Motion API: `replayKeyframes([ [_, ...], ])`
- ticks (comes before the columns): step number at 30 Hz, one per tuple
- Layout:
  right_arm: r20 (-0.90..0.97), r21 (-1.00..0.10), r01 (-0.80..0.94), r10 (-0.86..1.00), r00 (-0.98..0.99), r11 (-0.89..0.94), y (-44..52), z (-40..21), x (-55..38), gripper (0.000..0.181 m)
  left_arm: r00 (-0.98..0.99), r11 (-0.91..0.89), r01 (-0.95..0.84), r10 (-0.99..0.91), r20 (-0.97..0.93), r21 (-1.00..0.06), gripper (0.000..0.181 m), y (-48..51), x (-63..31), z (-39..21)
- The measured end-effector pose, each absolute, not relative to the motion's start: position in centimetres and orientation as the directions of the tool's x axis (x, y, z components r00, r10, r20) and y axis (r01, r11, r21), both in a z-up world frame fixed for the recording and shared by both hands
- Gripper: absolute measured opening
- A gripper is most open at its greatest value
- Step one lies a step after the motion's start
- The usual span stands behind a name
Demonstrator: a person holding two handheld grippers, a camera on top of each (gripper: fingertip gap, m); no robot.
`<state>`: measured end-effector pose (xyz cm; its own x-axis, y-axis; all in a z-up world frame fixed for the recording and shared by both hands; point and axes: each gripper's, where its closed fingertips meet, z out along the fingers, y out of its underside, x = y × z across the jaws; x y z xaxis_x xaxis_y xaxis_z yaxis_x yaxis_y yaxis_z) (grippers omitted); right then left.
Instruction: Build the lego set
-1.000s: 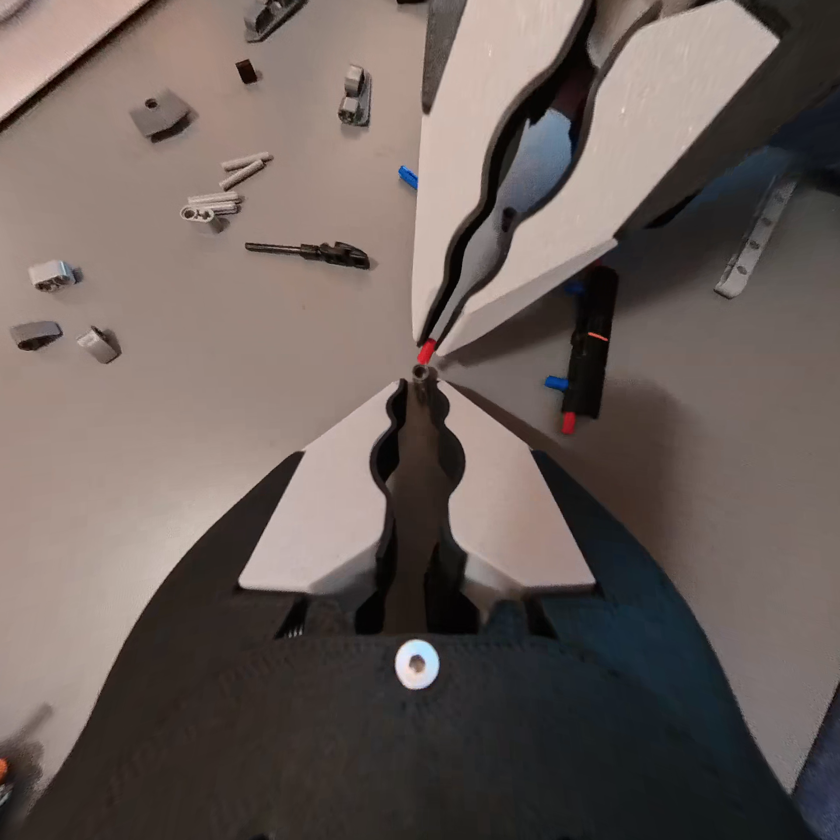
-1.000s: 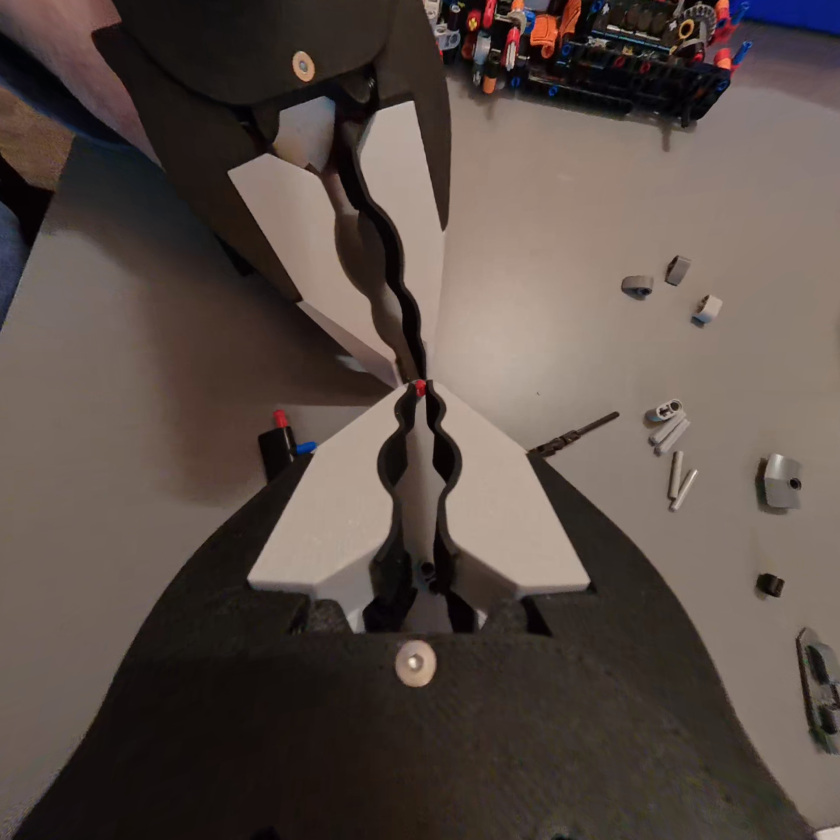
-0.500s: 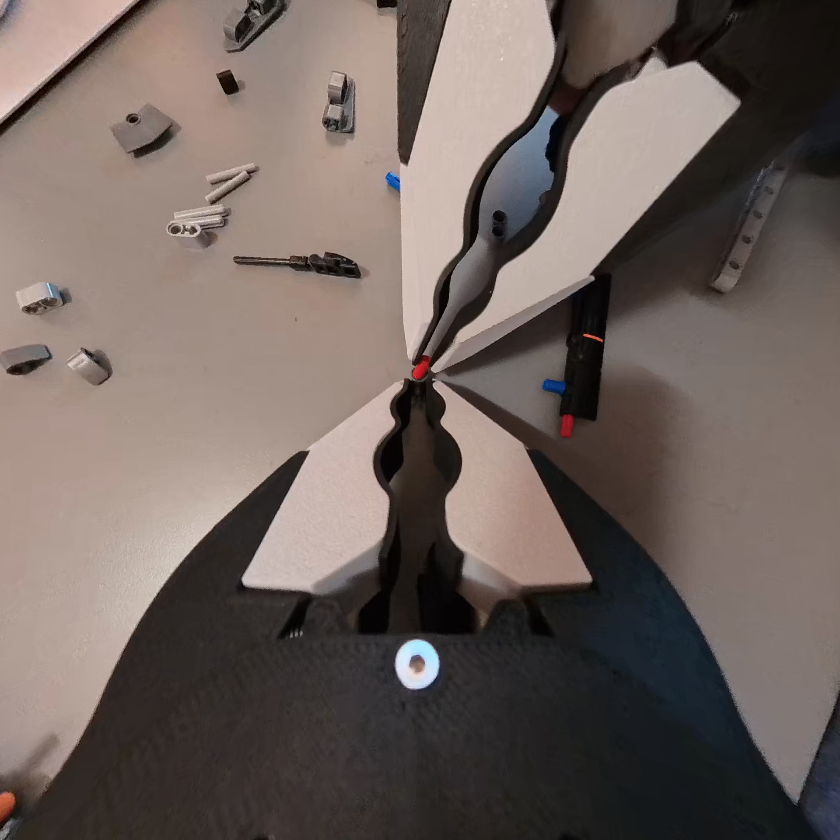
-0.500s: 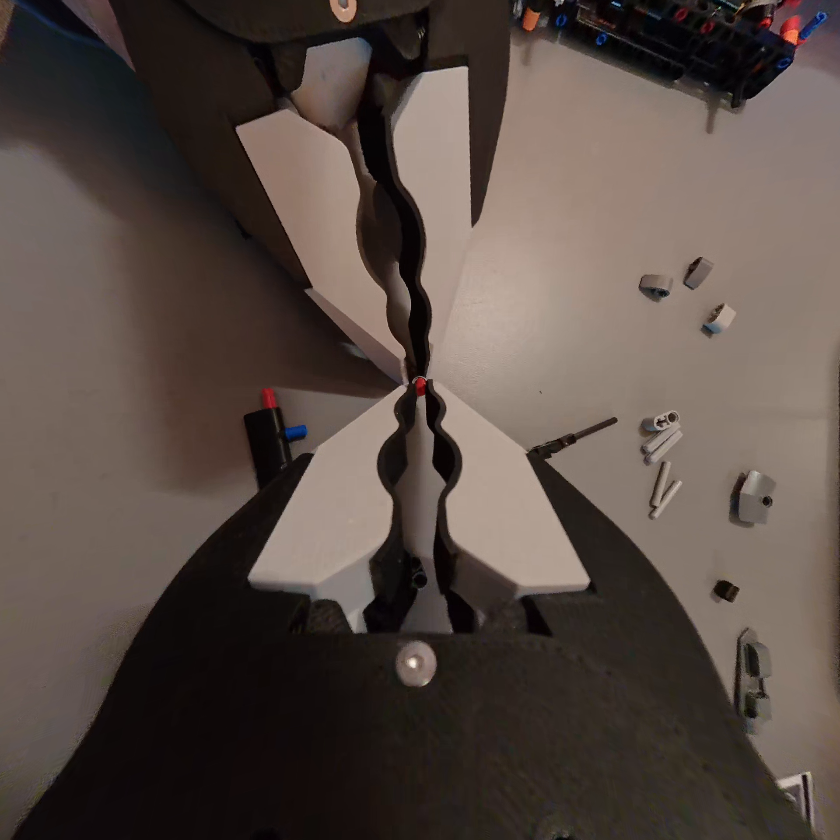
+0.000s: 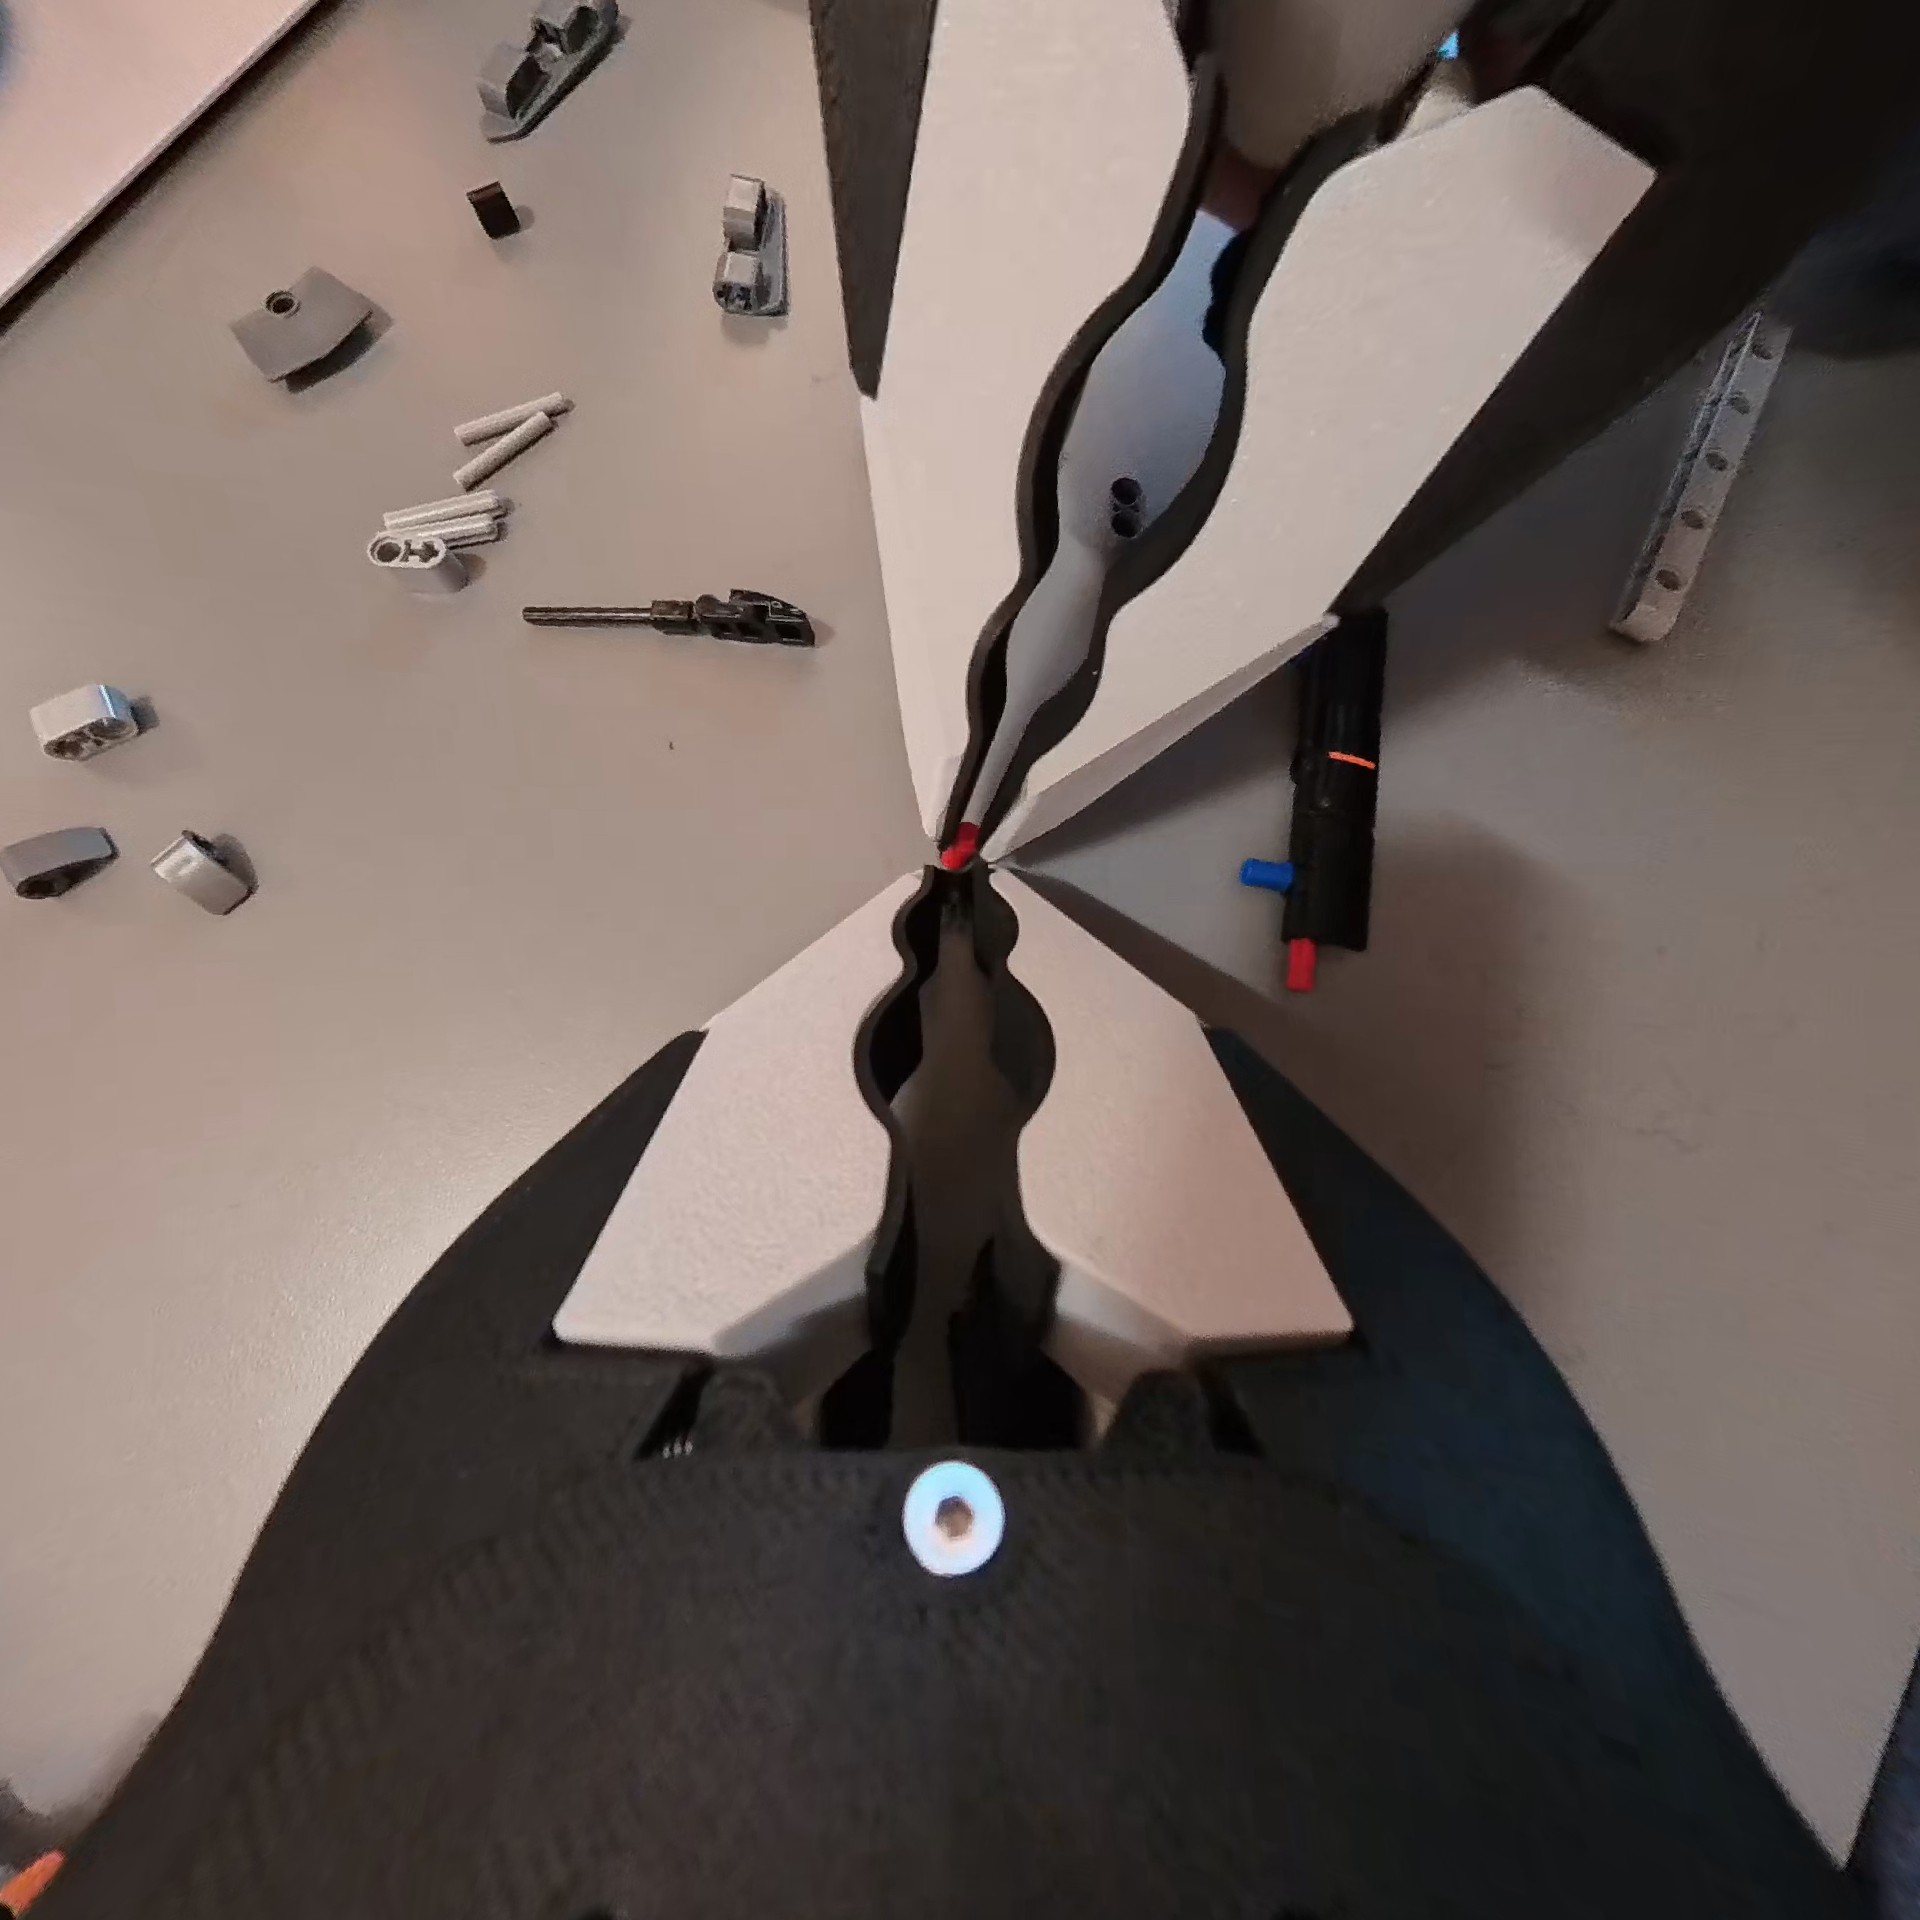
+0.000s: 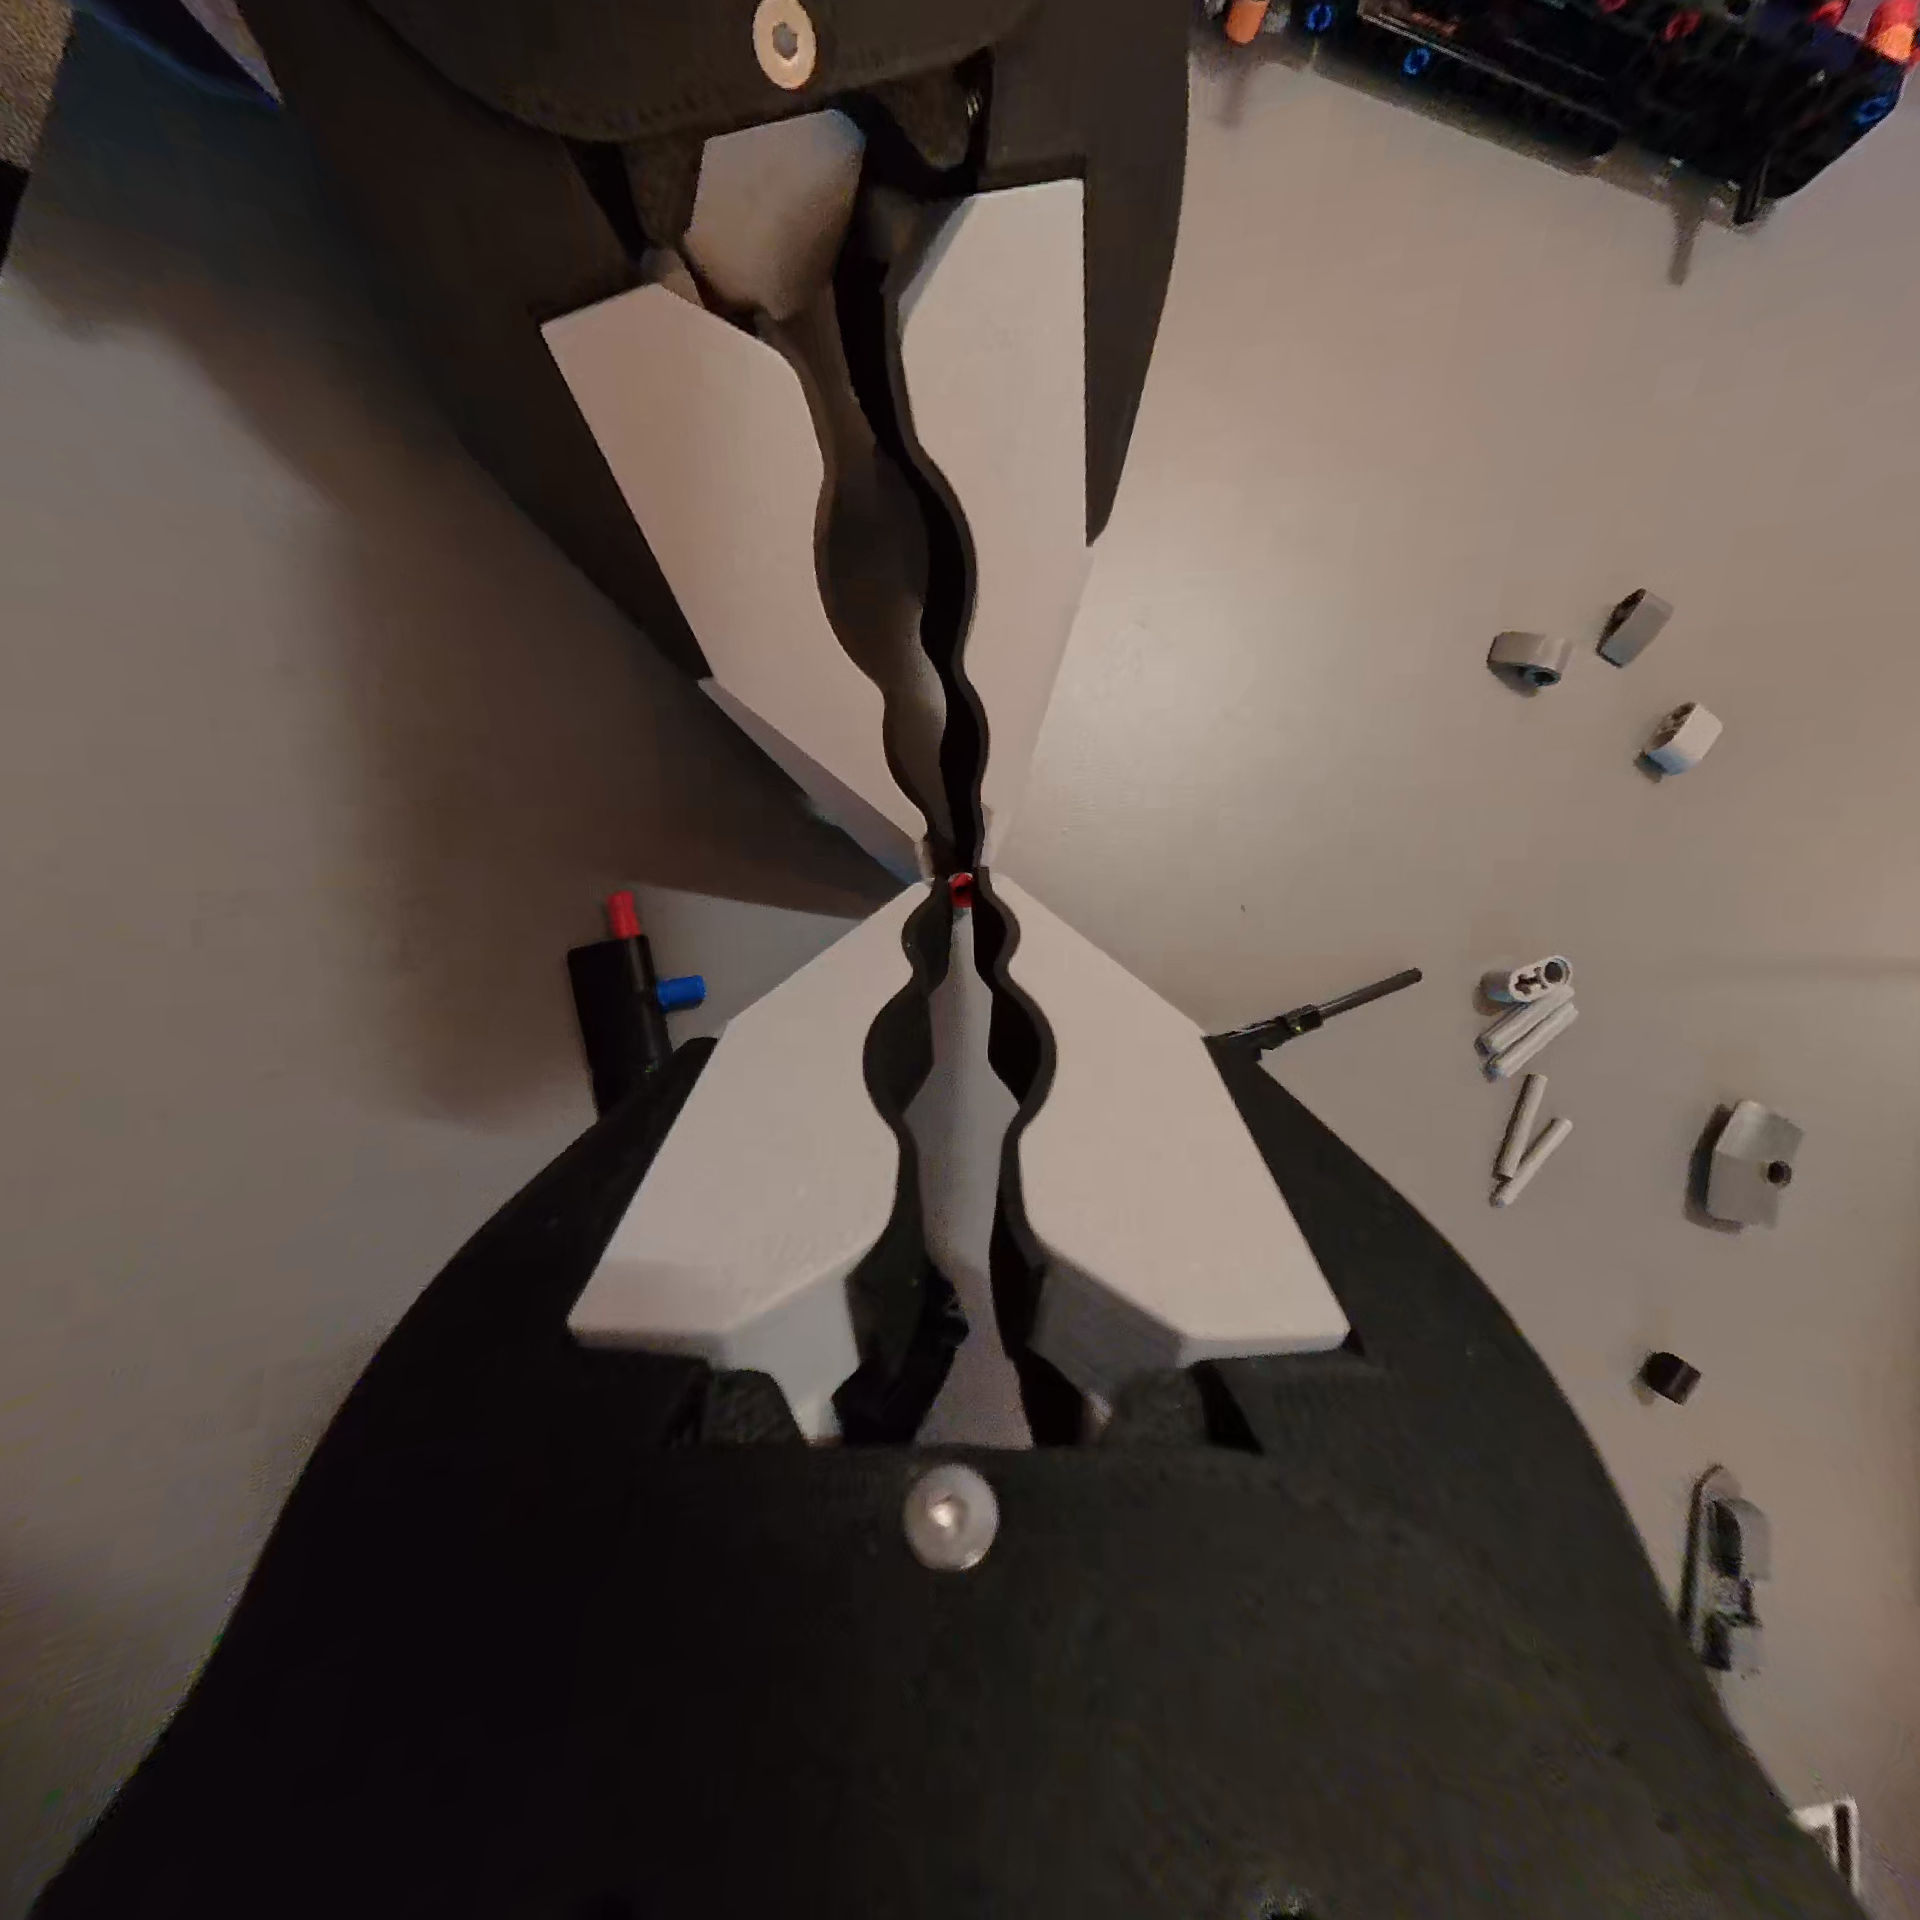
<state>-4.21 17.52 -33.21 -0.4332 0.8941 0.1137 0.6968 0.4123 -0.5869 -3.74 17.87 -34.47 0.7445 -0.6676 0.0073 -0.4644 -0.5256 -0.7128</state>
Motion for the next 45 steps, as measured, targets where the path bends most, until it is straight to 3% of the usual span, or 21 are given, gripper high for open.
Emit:
replayKeyframes([
  [11,0.089,-0.521,0.73,0.878,-0.47,0.443,17.6,-33.24,-4.06,0.001,0.737,-0.52,-0.471,-0.676,0.007,-0.713,0.004,17.93,-3.64,-34.47],
  [45,0.04,-0.521,0.732,0.869,-0.493,0.439,17.8,-33.24,-3.97,0.001,0.729,-0.516,-0.473,-0.684,0.012,-0.714,0.004,18.07,-3.57,-34.49],
])
